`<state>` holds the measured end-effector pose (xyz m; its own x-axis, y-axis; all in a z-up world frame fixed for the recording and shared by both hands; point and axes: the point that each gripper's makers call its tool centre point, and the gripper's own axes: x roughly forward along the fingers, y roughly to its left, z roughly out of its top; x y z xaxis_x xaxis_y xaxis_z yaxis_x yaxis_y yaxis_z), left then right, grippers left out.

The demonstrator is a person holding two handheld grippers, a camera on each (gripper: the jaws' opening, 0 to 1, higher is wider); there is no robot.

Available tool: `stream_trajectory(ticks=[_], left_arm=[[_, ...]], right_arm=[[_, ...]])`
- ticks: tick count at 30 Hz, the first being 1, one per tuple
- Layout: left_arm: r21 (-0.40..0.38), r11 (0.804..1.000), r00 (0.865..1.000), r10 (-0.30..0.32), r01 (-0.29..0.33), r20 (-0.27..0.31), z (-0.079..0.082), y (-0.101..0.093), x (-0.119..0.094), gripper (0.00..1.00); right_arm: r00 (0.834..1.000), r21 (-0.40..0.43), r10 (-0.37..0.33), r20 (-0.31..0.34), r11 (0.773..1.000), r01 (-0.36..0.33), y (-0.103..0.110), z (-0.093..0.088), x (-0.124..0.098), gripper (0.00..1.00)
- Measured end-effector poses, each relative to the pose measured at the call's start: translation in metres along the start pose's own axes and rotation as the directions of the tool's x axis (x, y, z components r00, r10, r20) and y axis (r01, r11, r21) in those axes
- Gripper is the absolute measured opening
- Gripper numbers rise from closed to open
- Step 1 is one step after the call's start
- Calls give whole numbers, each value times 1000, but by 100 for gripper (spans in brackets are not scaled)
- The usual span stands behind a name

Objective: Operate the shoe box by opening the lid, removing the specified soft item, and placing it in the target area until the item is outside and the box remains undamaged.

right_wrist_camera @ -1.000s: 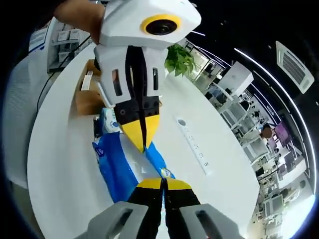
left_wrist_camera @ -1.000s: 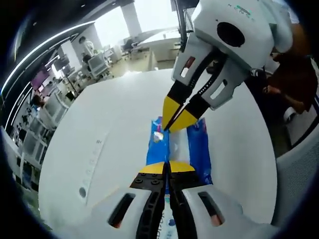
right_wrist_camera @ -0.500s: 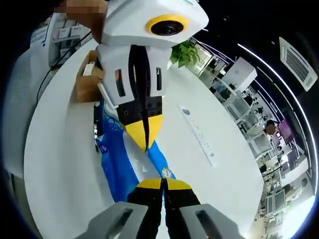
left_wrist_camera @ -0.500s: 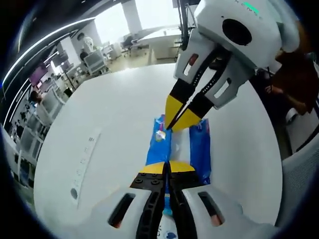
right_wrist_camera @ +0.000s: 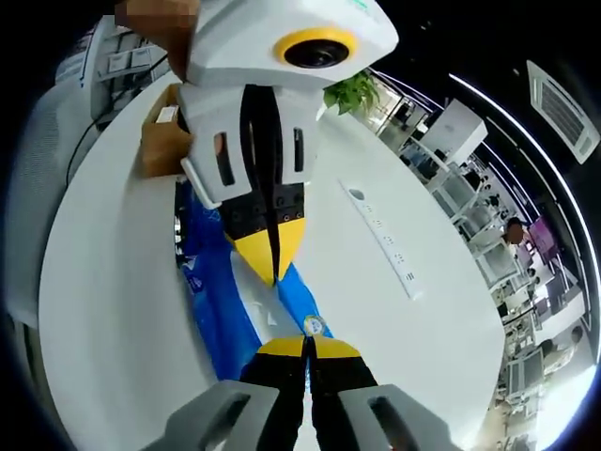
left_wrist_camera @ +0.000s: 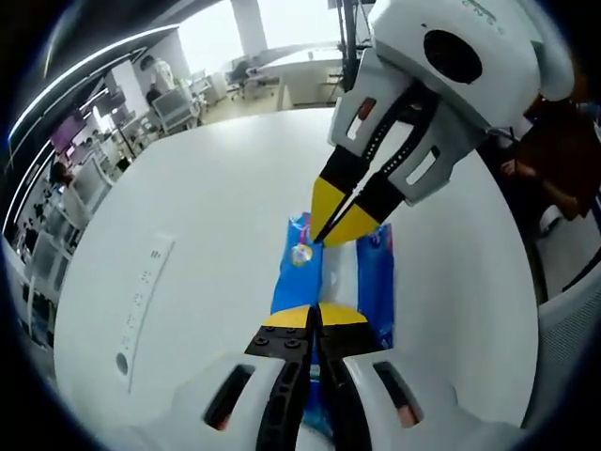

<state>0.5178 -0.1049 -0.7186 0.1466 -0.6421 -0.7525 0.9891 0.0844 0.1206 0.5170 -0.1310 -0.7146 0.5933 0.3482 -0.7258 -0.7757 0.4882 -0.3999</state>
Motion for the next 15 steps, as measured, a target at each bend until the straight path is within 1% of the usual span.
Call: stream_trajectory(ticks=[7,15], left_arm=[[-4,1000,1000,-2,2,-8,-4,-1,7,0],[-17,1000,1000,-4,4,4,-7,4,17,0]], right_arm=[[1000,14,4,-5,1000,-4,1,-8,7,0],[1000,23,1,-7,1000,0,-2,-12,12,0]])
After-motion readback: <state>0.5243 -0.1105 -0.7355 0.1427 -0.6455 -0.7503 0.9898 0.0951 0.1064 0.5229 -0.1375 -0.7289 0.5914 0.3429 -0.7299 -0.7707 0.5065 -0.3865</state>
